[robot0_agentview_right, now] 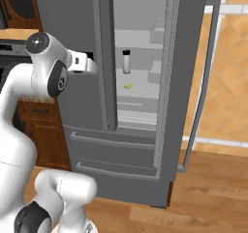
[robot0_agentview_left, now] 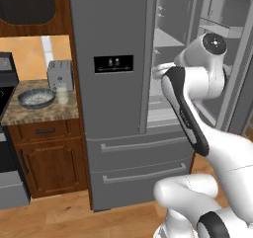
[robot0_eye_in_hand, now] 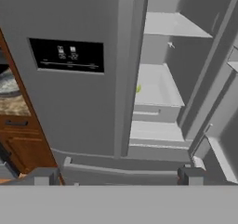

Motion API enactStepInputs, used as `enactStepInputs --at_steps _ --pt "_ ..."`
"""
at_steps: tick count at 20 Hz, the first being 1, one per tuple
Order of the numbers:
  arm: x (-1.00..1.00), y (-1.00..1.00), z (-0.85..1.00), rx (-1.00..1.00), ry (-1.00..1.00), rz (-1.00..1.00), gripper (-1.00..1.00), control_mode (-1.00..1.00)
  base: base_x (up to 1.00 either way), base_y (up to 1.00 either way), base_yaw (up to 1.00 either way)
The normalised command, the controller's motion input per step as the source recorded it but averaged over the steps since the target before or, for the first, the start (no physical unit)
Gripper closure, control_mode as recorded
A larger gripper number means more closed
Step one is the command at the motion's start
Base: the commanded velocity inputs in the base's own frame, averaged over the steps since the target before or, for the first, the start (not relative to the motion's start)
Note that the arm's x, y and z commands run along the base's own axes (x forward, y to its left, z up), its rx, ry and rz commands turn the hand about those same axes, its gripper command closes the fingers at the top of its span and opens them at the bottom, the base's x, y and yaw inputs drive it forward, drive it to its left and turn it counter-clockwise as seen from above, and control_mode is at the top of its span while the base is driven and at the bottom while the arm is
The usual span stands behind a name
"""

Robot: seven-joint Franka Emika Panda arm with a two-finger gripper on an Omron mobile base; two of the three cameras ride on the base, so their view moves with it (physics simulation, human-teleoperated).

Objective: Grab a lemon wedge from the fridge and one ice cube from the ice bowl, and put them in the glass of lemonade.

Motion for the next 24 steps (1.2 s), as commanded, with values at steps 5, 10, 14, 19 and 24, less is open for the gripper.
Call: enactStepInputs --at_steps 5,10,14,19,24 --pt "0.79 0.08 -0.17 0.0 0.0 0.0 -1.0 -1.0 0.0 0.0 0.0" --pt "0.87 0.13 -0.21 0.0 0.0 0.0 -1.0 -1.0 0.0 0.0 0.0" --pt "0.63 -0.08 -0.21 0.0 0.0 0.0 -1.0 -1.0 0.0 0.0 0.0" --pt "0.64 -0.04 -0.17 0.0 0.0 0.0 -1.0 -1.0 0.0 0.0 0.0" --pt "0.72 0.0 -0.18 0.0 0.0 0.0 -1.0 -1.0 0.0 0.0 0.0"
